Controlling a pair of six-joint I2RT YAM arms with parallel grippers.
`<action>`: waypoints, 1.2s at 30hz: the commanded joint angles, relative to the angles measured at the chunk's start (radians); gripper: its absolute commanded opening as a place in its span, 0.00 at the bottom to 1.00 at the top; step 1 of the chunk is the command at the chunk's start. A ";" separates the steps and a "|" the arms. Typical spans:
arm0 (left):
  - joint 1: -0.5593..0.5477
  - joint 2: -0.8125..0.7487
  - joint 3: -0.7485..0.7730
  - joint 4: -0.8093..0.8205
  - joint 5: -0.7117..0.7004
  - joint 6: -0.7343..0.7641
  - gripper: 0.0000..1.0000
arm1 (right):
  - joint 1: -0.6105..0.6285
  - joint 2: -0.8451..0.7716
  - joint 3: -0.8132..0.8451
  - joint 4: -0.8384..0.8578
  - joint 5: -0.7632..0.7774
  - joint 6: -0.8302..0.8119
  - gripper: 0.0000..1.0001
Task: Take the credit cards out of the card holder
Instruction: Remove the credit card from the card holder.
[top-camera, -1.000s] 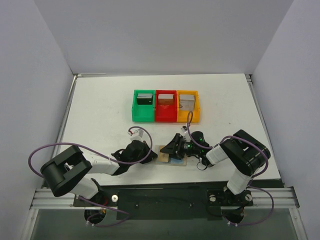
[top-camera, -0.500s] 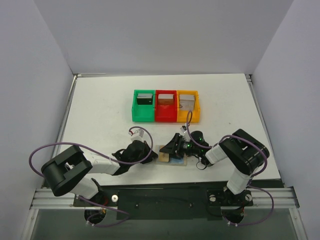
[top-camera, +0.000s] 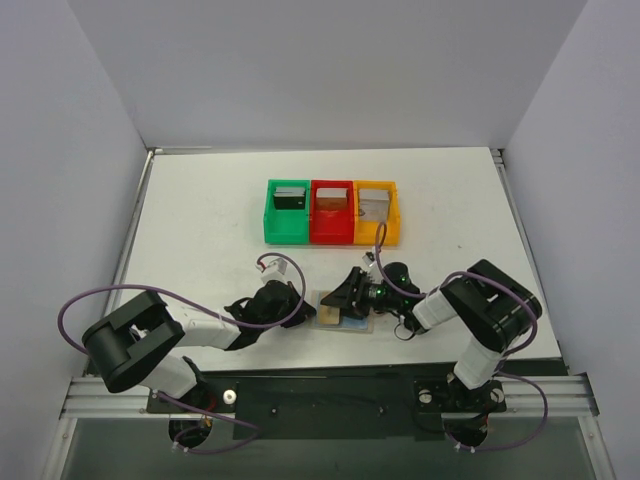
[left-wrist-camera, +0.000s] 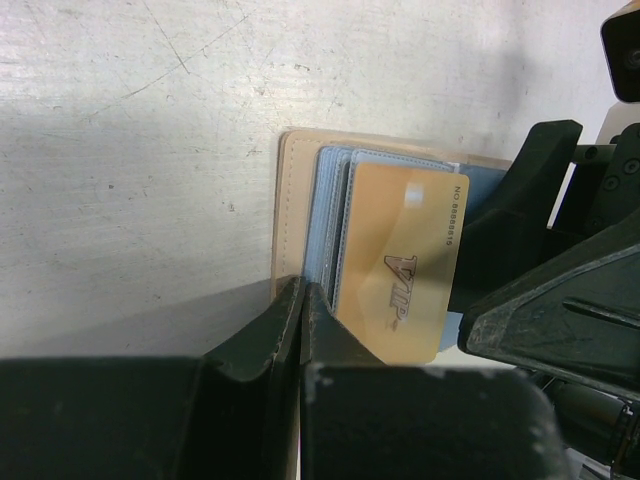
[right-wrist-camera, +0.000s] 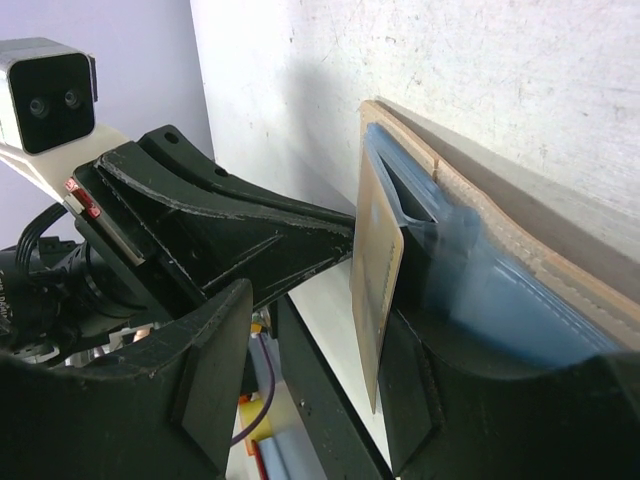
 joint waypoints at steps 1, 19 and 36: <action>-0.011 0.028 -0.016 -0.136 -0.005 0.007 0.00 | -0.003 -0.056 -0.009 0.041 -0.033 -0.033 0.46; -0.010 0.014 -0.010 -0.170 -0.028 0.016 0.00 | -0.021 -0.114 -0.053 -0.006 -0.030 -0.067 0.46; -0.008 0.021 -0.019 -0.182 -0.034 0.015 0.00 | -0.041 -0.157 -0.072 0.001 -0.039 -0.058 0.45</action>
